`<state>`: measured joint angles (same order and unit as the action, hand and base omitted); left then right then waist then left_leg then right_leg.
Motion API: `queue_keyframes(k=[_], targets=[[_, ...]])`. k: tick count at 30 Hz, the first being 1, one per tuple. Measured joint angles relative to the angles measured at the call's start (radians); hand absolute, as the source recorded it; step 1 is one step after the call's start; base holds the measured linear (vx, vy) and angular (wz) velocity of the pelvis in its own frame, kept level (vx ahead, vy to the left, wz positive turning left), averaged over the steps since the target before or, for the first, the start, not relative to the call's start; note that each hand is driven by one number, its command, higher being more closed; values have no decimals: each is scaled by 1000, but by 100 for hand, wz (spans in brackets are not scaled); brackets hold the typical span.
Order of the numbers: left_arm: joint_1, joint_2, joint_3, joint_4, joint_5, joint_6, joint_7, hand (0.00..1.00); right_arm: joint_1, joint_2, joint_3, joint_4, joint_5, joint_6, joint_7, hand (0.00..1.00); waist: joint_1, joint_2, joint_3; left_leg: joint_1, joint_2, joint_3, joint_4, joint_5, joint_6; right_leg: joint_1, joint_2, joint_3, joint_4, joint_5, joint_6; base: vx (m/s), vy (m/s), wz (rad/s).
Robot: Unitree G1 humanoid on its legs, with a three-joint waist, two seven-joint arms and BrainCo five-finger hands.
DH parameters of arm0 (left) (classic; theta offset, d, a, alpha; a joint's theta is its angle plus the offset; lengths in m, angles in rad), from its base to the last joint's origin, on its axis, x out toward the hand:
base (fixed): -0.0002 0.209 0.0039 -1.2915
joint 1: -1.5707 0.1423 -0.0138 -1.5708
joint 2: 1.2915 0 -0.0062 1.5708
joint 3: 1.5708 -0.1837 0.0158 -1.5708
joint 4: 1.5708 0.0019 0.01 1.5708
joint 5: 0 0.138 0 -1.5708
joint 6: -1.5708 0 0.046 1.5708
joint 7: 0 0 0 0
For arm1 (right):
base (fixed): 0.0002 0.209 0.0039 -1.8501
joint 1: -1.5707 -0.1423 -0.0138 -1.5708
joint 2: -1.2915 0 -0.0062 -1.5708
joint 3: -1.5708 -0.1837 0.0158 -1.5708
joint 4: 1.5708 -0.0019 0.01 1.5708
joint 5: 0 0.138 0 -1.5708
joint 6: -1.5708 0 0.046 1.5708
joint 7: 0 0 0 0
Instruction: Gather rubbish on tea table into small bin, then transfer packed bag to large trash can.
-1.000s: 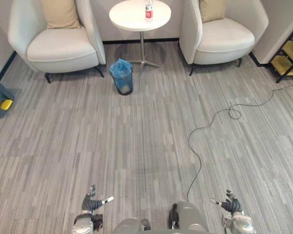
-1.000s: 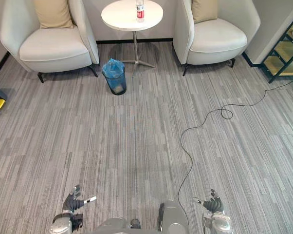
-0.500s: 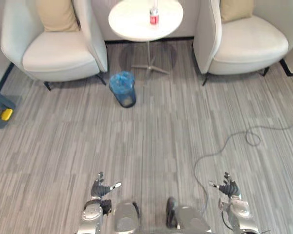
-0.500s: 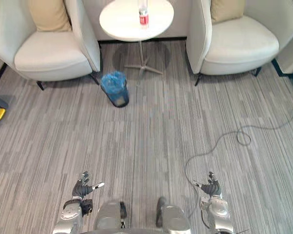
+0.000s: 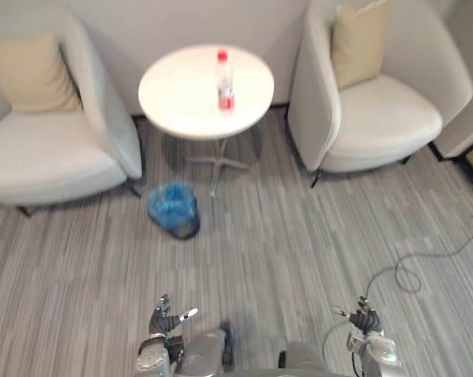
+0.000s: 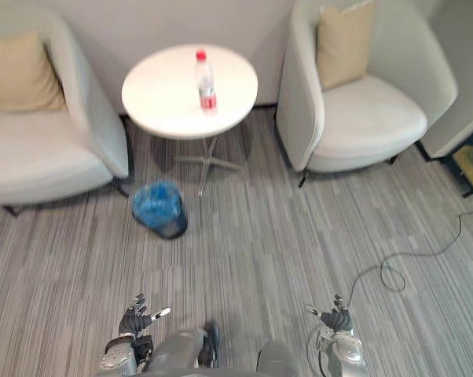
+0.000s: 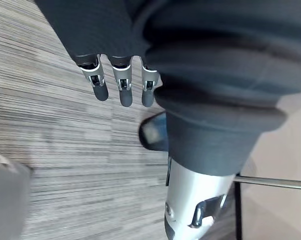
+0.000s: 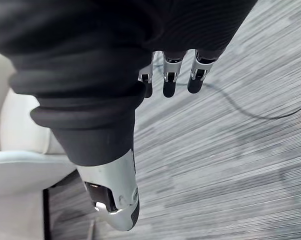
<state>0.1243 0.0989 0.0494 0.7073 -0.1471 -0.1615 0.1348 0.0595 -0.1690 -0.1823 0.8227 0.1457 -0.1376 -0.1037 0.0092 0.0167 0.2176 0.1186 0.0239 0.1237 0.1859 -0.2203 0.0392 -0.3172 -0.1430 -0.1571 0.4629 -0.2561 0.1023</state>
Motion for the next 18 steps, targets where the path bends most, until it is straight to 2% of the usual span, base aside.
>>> queue_keyframes(k=[1,2,3,5,6,7,9,10,11,12,13,14,15,16,17,18], targets=[[-7,5,3,11,0,1,0,0,5,-5,-9,16,0,0,-1,0,-2,-4,0,29,8,-19,1,-31,-53,-4,21,62,-193,140,-10,478,-124,50],[-7,6,5,20,0,2,1,0,8,-7,-9,28,0,2,-2,0,-2,-8,-1,46,14,-31,3,-47,-77,2,32,94,-240,247,-7,749,-245,56],[-12,-12,24,48,0,5,3,0,3,-25,-8,47,0,13,-2,0,5,21,-7,57,54,-57,37,-56,-101,14,65,109,-221,334,-37,634,-241,36],[-11,-21,35,49,0,4,2,0,-17,-25,-9,41,1,13,-2,0,3,25,-7,-12,78,-68,187,-19,-136,22,66,79,-186,282,-61,523,-238,40],[-21,-45,50,48,0,4,2,0,-13,-27,-7,9,1,12,-3,0,0,36,8,-93,99,-61,403,48,-119,78,71,42,-182,251,-77,506,-276,67],[-28,-67,61,44,-3,4,2,0,0,-24,1,-22,2,10,-6,0,6,20,31,-190,153,-40,638,144,-106,157,68,15,-193,221,-94,487,-262,62],[-27,-77,56,40,-14,4,1,0,-4,-6,2,-65,11,6,-16,0,14,21,43,-287,216,28,825,74,-78,269,72,-6,-225,196,-112,409,-198,29],[-27,-78,42,39,-19,4,1,0,-4,-4,1,-96,13,-9,-27,0,30,5,46,-335,219,65,806,45,-82,307,64,-7,-252,190,-111,413,-157,-1],[-28,-78,35,35,-19,4,0,0,-6,-4,-1,-106,14,-14,-28,0,37,5,46,-357,216,86,764,33,-84,323,60,-7,-267,182,-104,359,-81,-13],[-29,-80,29,31,-19,3,0,0,-17,3,-8,-115,22,-16,-28,0,40,12,47,-381,208,129,624,31,-83,351,54,-13,-290,168,-87,345,7,-4],[-27,-83,18,31,-19,3,0,0,-11,-10,-17,-140,23,-13,-29,0,33,42,39,-383,195,183,382,87,-99,368,63,-32,-292,146,-64,284,56,5],[-25,-87,17,31,-19,3,0,0,-7,-15,-19,-151,23,-13,-29,0,32,61,31,-382,190,198,292,160,-90,373,76,-33,-289,130,-55,230,75,12],[-21,-90,15,31,-19,2,0,0,4,-21,-20,-159,23,-12,-29,0,33,83,25,-381,191,203,229,208,-54,379,93,-32,-286,110,-45,293,127,29],[-30,-76,13,34,-19,2,1,0,9,-9,-21,-160,22,-9,-32,0,29,70,24,-344,161,208,183,169,-24,385,75,-20,-274,71,-29,314,142,31],[-26,-65,9,28,-19,-2,0,0,9,-2,-19,-168,21,-9,-33,0,35,28,23,-323,110,208,135,172,-23,369,36,4,-244,36,-11,295,130,34],[-16,-59,10,29,-19,-1,1,0,7,1,-13,-182,16,-10,-37,0,35,3,23,-311,78,213,124,162,-12,363,8,18,-213,-1,-3,165,57,15]])
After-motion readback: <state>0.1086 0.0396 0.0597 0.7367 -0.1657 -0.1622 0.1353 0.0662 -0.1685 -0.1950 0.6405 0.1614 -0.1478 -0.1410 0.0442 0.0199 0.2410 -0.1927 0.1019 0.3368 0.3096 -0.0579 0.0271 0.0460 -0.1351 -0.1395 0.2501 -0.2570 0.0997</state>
